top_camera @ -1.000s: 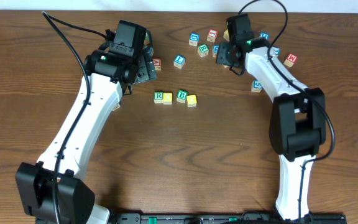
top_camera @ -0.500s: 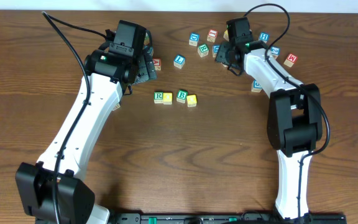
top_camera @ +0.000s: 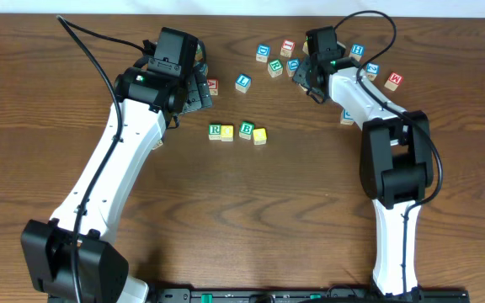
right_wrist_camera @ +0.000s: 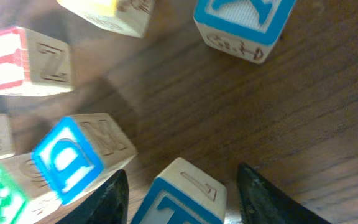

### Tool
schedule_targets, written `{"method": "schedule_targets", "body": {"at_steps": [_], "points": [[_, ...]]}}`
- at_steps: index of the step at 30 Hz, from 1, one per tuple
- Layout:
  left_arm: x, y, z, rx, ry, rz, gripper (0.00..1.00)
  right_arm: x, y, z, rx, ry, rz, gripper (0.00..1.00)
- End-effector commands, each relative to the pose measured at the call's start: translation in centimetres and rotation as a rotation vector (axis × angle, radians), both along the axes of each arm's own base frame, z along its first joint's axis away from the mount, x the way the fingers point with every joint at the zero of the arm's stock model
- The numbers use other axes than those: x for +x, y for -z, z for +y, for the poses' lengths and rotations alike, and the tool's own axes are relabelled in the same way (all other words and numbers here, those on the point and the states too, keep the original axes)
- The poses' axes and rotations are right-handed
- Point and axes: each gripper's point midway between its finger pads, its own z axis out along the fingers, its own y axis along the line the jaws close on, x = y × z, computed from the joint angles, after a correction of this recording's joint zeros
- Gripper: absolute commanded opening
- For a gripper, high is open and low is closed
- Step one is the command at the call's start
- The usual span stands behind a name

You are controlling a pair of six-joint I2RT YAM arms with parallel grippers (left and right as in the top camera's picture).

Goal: Spell out ROBOT
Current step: 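Move the right gripper to the arc and grasp the blue T block, then carry the blue T block and lower it right of the second O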

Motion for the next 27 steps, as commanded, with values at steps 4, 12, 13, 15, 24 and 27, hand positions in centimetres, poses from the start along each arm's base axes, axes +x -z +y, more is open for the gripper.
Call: {"method": "schedule_targets", "body": {"at_steps": [4,12,13,15,24,27], "points": [[0.1,-0.7,0.2,0.002,-0.008,-0.016,1.00,0.2,0.6,-0.6,-0.009,0.031,0.006,0.41],[0.1,-0.7,0.2,0.002,-0.008,-0.016,1.00,-0.5,0.8,0.2,-0.011,-0.072,0.034,0.23],[0.1,-0.7,0.2,0.003,-0.007,-0.016,1.00,-0.6,0.8,0.2,-0.014,-0.084,0.040,0.23],[0.1,-0.7,0.2,0.002,-0.008,-0.016,1.00,-0.9,0.6,0.2,-0.025,-0.100,0.052,0.22],[0.1,-0.7,0.2,0.002,-0.008,-0.016,1.00,-4.1,-1.9,2.7,-0.007,-0.362,0.114,0.24],[0.1,-0.7,0.2,0.002,-0.008,-0.016,1.00,-6.3,-1.7,4.0,0.011,-0.454,0.181,0.24]]}}
